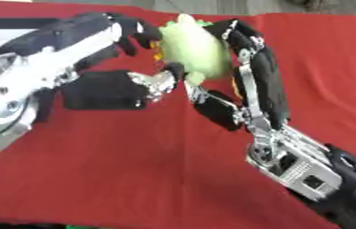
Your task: Pick up the objects with one hand, pass them to the other hand, and then place them into the box on the other side of the table.
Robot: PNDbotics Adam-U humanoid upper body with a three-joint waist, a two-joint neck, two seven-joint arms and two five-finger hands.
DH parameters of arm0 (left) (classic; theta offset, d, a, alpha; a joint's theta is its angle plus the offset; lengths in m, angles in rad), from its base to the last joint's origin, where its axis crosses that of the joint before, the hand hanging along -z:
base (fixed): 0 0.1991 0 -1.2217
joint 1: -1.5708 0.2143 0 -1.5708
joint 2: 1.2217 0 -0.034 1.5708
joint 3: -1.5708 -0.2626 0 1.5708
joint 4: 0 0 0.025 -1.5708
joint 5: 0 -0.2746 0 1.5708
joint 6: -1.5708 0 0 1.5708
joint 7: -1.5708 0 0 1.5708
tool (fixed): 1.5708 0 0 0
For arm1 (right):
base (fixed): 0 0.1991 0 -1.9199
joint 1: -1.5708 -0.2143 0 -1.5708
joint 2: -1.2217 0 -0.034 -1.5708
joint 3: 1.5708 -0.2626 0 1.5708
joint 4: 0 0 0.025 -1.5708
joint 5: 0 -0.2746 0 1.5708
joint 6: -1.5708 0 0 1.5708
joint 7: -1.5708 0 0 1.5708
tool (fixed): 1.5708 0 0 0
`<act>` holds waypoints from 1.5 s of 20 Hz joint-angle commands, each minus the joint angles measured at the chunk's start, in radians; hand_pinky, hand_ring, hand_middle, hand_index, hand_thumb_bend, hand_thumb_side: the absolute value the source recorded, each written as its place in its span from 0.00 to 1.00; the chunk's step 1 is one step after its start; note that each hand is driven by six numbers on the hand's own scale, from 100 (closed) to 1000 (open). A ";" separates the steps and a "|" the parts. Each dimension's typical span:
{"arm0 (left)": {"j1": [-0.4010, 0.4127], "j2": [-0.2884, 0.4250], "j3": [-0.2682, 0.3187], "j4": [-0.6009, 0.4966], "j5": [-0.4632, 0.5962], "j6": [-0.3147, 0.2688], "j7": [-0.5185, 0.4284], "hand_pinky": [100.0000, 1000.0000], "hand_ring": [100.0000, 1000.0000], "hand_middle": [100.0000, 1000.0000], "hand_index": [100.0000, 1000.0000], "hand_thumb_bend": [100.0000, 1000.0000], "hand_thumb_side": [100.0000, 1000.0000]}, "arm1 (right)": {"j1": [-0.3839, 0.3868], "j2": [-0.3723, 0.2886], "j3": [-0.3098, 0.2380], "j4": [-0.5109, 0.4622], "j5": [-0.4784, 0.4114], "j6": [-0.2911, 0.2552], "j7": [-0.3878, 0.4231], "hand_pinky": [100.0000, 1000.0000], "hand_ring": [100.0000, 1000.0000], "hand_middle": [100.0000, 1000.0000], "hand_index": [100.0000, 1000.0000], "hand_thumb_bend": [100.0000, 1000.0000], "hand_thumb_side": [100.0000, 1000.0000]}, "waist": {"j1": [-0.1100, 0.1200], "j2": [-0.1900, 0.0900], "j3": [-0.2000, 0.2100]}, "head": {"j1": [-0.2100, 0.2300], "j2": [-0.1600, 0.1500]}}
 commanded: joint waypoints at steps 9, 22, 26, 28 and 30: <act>-0.012 0.000 0.011 -0.012 -0.069 0.129 -0.094 0.86 0.80 0.79 0.93 0.22 0.70 | -0.012 -0.005 0.006 -0.016 0.041 -0.032 -0.004 0.63 0.69 0.29 0.54 0.10 0.00 | 0.001 -0.012 0.003 | 0.009 -0.019; 0.003 0.009 0.006 -0.012 -0.106 0.129 -0.031 0.90 0.83 0.81 0.95 0.23 0.69 | -0.006 -0.007 0.017 -0.016 0.108 -0.049 -0.008 0.65 0.68 0.30 0.54 0.13 0.00 | 0.001 -0.009 0.004 | 0.010 -0.023; 0.005 0.009 0.005 -0.012 -0.096 0.129 -0.057 0.89 0.83 0.80 0.95 0.22 0.76 | -0.007 -0.007 0.018 -0.016 0.137 -0.076 -0.019 0.65 0.68 0.30 0.54 0.14 0.00 | 0.000 -0.008 0.003 | 0.013 -0.024; 0.005 0.009 0.003 -0.012 -0.093 0.129 -0.073 0.89 0.83 0.80 0.95 0.23 0.79 | -0.007 -0.007 0.017 -0.016 0.150 -0.088 -0.025 0.66 0.68 0.31 0.55 0.15 0.00 | 0.001 -0.007 0.002 | 0.015 -0.024; 0.005 0.008 0.002 -0.012 -0.093 0.129 -0.086 0.89 0.83 0.80 0.95 0.23 0.80 | -0.008 -0.007 0.016 -0.016 0.164 -0.099 -0.032 0.66 0.68 0.31 0.55 0.15 0.00 | 0.001 -0.006 0.001 | 0.015 -0.024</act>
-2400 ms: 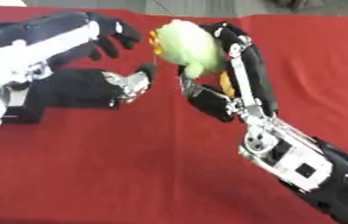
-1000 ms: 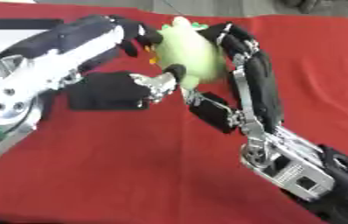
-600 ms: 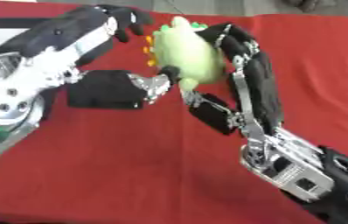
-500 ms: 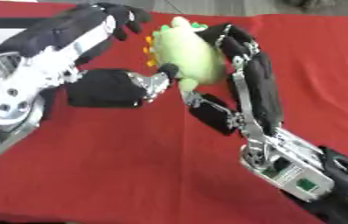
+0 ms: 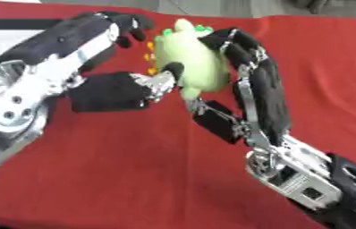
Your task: Pick up the objects with one hand, pass them to the other hand, and then place them into the box on the other side of the table.
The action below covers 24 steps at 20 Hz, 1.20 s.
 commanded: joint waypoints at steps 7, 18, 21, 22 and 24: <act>-0.009 0.008 0.002 0.006 -0.012 0.100 -0.158 0.90 0.83 0.80 0.94 0.23 0.85 | -0.013 -0.009 -0.011 -0.016 0.093 -0.066 -0.022 0.69 0.67 0.32 0.56 0.18 0.00 | 0.004 -0.014 -0.001 | 0.007 -0.010; -0.007 -0.020 0.000 0.043 0.049 0.100 -0.188 0.83 0.78 0.73 0.85 0.16 0.93 | -0.013 -0.007 -0.005 -0.016 0.131 -0.107 -0.017 0.70 0.67 0.32 0.56 0.19 0.00 | 0.003 -0.008 -0.005 | 0.012 -0.010; -0.005 -0.025 0.001 0.049 0.117 0.100 -0.189 0.80 0.76 0.69 0.80 0.11 0.86 | -0.013 -0.007 -0.005 -0.016 0.135 -0.109 -0.007 0.71 0.67 0.32 0.56 0.19 0.00 | 0.003 -0.007 -0.007 | 0.011 -0.009; -0.005 -0.025 0.001 0.051 0.141 0.100 -0.187 0.79 0.75 0.67 0.79 0.09 0.84 | -0.013 -0.007 -0.005 -0.016 0.137 -0.110 -0.003 0.71 0.67 0.32 0.56 0.19 0.00 | 0.003 -0.007 -0.008 | 0.011 -0.008; -0.005 -0.025 -0.001 0.057 0.178 0.100 -0.175 0.79 0.75 0.67 0.79 0.09 0.84 | -0.013 -0.007 -0.005 -0.016 0.139 -0.110 0.001 0.71 0.67 0.32 0.56 0.19 0.00 | 0.004 -0.007 -0.008 | 0.011 -0.007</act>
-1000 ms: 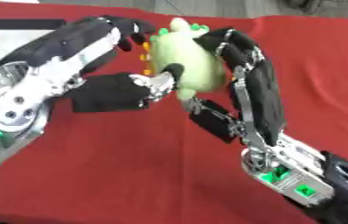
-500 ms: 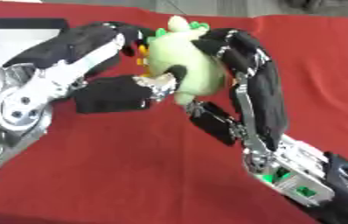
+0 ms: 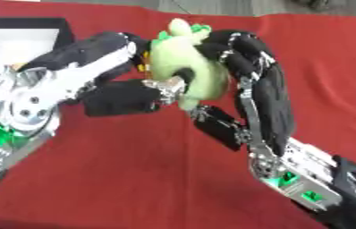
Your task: Pick up the objects with one hand, pass them to the other hand, and then place them into the box on the other side of the table.
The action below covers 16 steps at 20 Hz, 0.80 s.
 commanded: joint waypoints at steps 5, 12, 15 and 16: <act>-0.009 0.003 -0.002 0.011 0.084 0.142 -0.099 0.79 0.75 0.67 0.79 0.09 0.84 | -0.014 -0.006 -0.005 -0.017 0.012 -0.004 0.008 0.71 0.67 0.32 0.56 0.19 0.00 | 0.004 -0.016 -0.001 | 0.003 -0.005; 0.001 -0.023 0.020 0.062 0.180 0.142 -0.048 0.66 0.60 0.47 0.53 0.00 0.25 | -0.013 -0.006 0.001 -0.017 0.020 -0.007 0.031 0.72 0.68 0.35 0.57 0.23 0.00 | 0.005 -0.014 -0.005 | 0.007 0.000; -0.004 -0.024 0.011 0.083 0.229 0.142 0.001 0.65 0.57 0.44 0.47 0.00 0.17 | -0.013 -0.008 -0.001 -0.017 0.033 -0.001 0.049 0.72 0.69 0.38 0.60 0.32 0.00 | 0.006 -0.014 -0.005 | 0.009 0.002; -0.005 -0.024 0.006 0.089 0.240 0.142 0.018 0.64 0.56 0.43 0.44 0.00 0.17 | -0.014 -0.008 -0.003 -0.017 0.038 0.003 0.054 0.71 0.70 0.40 0.61 0.37 0.00 | 0.006 -0.014 -0.005 | 0.010 0.003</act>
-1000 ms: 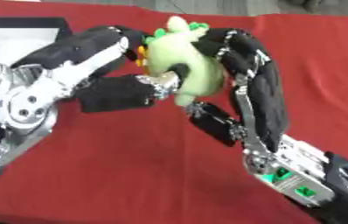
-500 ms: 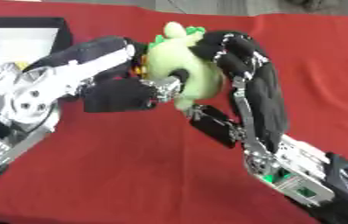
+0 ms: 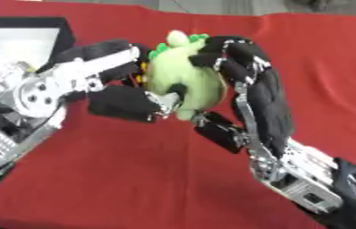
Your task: Pick up the objects with one hand, pass them to the other hand, and then place them into the box on the other side of the table.
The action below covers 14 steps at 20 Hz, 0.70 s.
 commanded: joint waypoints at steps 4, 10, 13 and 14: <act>-0.010 0.001 -0.024 0.047 0.065 0.081 0.019 0.62 0.53 0.40 0.35 0.00 0.16 | -0.016 -0.009 -0.011 -0.025 0.043 0.027 0.042 0.72 0.75 0.48 0.69 0.52 0.00 | 0.004 -0.016 -0.002 | 0.005 0.000; -0.002 -0.008 -0.026 0.100 0.123 0.081 0.102 0.59 0.49 0.35 0.29 0.00 0.16 | -0.015 -0.010 -0.018 -0.025 0.094 0.100 0.086 0.75 0.85 0.63 0.82 0.46 0.11 | 0.004 -0.016 -0.004 | 0.007 -0.003; 0.005 -0.009 -0.011 0.128 0.152 0.081 0.146 0.57 0.47 0.33 0.28 0.00 0.16 | -0.014 -0.011 -0.016 -0.025 0.120 0.128 0.103 0.76 0.86 0.65 0.84 0.45 0.14 | 0.005 -0.016 -0.005 | 0.009 -0.002; 0.008 -0.008 -0.004 0.133 0.162 0.081 0.161 0.57 0.46 0.32 0.27 0.00 0.16 | -0.013 -0.011 -0.015 -0.025 0.128 0.133 0.108 0.77 0.87 0.66 0.85 0.45 0.15 | 0.005 -0.017 -0.005 | 0.008 -0.002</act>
